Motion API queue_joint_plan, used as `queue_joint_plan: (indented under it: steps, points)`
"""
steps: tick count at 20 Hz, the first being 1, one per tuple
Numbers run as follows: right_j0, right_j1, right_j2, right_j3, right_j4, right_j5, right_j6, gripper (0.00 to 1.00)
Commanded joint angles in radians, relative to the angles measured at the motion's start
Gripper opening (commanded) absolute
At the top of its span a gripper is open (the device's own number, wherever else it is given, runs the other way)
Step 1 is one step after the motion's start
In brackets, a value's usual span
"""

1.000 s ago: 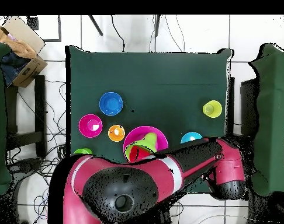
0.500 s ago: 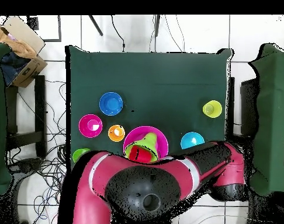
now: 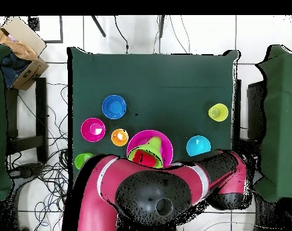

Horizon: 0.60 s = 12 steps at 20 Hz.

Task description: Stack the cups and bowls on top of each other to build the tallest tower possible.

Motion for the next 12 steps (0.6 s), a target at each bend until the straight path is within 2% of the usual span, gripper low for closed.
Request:
queue_joint_plan:
  steps: [1,12]
  points:
    - [0.020,0.025,0.194,0.016,0.107,0.118,-0.288,1.00]
    - [0.010,0.028,0.181,0.007,0.134,0.104,-0.292,1.00]
